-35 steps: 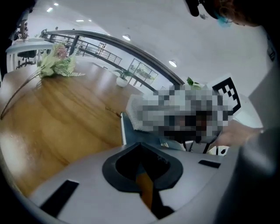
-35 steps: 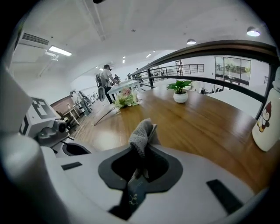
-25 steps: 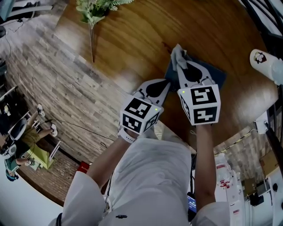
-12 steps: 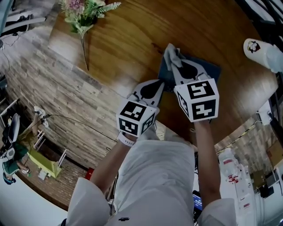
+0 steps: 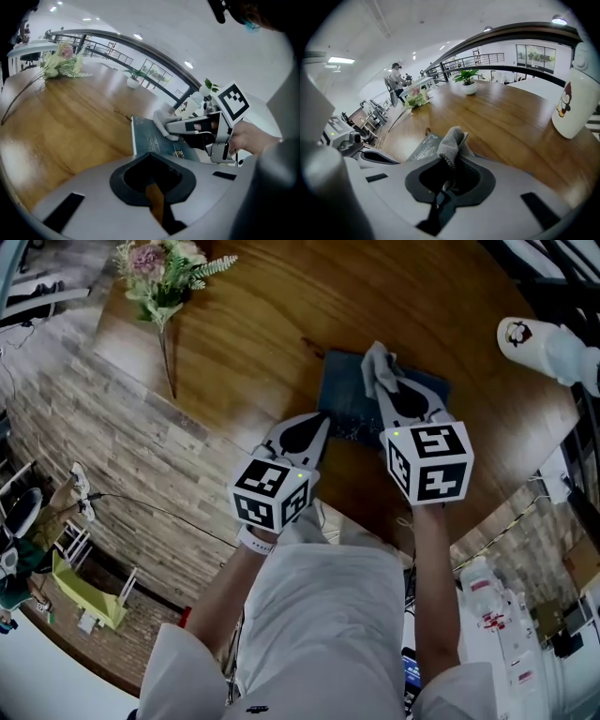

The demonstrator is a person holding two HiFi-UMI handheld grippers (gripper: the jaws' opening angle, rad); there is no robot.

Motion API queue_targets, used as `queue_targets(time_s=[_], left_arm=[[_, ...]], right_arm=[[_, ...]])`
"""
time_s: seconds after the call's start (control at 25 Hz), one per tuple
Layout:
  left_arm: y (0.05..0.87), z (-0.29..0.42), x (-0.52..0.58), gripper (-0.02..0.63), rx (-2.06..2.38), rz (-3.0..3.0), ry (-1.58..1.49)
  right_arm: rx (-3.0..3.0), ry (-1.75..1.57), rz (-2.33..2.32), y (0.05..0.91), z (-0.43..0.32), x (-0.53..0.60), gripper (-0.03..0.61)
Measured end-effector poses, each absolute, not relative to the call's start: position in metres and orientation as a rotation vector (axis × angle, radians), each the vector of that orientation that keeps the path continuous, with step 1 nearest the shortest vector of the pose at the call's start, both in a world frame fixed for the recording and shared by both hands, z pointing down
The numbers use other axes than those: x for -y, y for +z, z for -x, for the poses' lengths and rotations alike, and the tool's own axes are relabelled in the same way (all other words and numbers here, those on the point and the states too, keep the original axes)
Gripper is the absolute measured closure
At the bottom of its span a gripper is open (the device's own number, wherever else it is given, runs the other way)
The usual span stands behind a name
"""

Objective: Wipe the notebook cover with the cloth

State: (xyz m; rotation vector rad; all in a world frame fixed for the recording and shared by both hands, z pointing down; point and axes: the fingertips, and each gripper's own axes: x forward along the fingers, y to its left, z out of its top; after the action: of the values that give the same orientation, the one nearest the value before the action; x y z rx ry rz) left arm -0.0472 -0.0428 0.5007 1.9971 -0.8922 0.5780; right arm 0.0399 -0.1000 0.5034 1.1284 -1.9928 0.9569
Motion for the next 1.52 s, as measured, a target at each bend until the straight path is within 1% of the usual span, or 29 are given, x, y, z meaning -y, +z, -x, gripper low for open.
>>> queue_targets(time_s=[0.72, 0.96, 1.08, 1.32, 1.52], left_arm=[[0.501, 0.047, 0.044, 0.595, 0.919, -2.008, 0.58], [0.501, 0.046, 0.044, 0.595, 0.927, -2.012, 0.625], [0.501, 0.046, 0.041, 0.595, 0.923, -1.984, 0.601], [0.499, 0.055, 0.028, 0.595, 0.92, -1.973, 0.604], [0.498, 0.059, 0.018, 0.595, 0.924, -1.961, 0.599]], right_arm=[[1.834, 0.976, -1.372, 0.504, -0.143, 0.08, 0.54], [1.709, 0.88, -1.45, 0.504, -0.171, 0.072, 0.541], [1.66, 0.839, -1.486, 0.499, -0.185, 0.066, 0.541], [1.767, 0.798, -1.537, 0.473, -0.176, 0.066, 0.541], [1.886, 0.792, -1.463, 0.459, -0.133, 0.068, 0.541]])
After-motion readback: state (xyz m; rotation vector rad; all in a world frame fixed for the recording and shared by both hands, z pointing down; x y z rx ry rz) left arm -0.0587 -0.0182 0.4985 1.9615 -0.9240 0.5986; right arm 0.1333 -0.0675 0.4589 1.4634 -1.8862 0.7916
